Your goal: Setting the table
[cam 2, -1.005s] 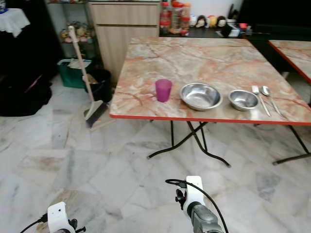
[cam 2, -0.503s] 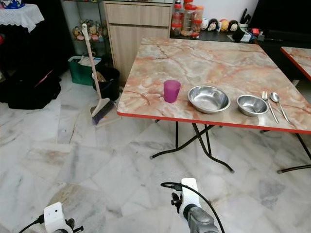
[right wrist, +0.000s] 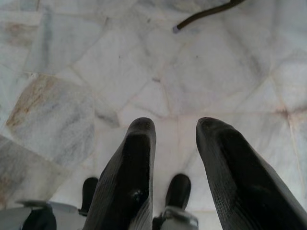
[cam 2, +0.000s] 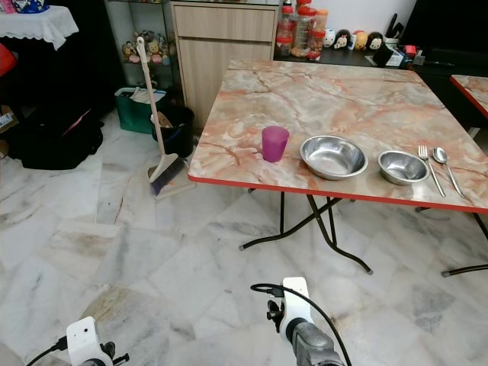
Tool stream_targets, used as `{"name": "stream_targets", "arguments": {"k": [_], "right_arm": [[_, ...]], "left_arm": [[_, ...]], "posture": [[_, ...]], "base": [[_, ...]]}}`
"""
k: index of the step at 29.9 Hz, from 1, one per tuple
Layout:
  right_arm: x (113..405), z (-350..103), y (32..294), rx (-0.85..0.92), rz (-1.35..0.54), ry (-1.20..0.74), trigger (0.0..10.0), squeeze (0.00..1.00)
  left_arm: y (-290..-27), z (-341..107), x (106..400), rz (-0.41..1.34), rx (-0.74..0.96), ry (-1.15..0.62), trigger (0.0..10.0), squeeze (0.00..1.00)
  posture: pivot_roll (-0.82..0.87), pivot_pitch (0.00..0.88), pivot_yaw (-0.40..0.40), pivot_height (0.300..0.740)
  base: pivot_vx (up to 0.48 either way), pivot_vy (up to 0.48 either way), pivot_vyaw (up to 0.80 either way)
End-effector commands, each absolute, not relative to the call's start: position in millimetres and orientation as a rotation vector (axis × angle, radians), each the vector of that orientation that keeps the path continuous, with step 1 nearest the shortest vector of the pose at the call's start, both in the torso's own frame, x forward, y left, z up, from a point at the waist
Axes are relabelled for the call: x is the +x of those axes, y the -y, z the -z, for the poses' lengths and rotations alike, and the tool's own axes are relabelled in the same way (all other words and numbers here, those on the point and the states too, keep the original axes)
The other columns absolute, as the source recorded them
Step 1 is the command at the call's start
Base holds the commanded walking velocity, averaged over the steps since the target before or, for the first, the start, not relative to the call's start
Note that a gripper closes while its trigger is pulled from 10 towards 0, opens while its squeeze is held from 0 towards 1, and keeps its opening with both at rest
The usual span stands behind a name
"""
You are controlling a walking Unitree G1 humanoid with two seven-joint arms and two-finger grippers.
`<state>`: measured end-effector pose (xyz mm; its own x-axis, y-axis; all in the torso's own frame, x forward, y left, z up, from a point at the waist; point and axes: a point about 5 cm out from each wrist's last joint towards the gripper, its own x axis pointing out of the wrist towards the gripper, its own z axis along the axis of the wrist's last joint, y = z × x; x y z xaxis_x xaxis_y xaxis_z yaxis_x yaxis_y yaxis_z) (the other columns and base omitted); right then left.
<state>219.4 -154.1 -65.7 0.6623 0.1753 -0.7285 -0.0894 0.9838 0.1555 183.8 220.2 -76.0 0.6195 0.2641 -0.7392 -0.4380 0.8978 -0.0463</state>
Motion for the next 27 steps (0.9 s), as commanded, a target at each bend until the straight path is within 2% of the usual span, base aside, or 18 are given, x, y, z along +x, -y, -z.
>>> {"name": "stream_targets", "arguments": {"k": [1, 15, 27], "right_arm": [[218.3, 66.3, 155.5, 0.114, -0.137, -0.834, 10.0, 0.0], [213.8, 68.8, 158.7, 0.142, -0.094, -0.837, 10.0, 0.0], [214.6, 68.3, 159.5, 0.146, -0.086, -0.833, 10.0, 0.0]], "left_arm": [[-218.6, 73.5, 189.3, -0.387, -0.215, -0.797, 10.0, 0.0], [-216.2, 74.7, 188.5, -0.353, -0.195, -0.812, 10.0, 0.0], [-212.0, 74.6, 190.3, -0.325, -0.173, -0.815, 10.0, 0.0]], "posture": [[0.0, 0.0, -0.031, 0.74], [-0.03, 0.0, -0.005, 0.74], [-0.05, 0.0, -0.003, 0.74]], "base": [[0.274, 0.0, 0.0], [0.278, 0.0, 0.0], [0.0, 0.0, 0.0]]}}
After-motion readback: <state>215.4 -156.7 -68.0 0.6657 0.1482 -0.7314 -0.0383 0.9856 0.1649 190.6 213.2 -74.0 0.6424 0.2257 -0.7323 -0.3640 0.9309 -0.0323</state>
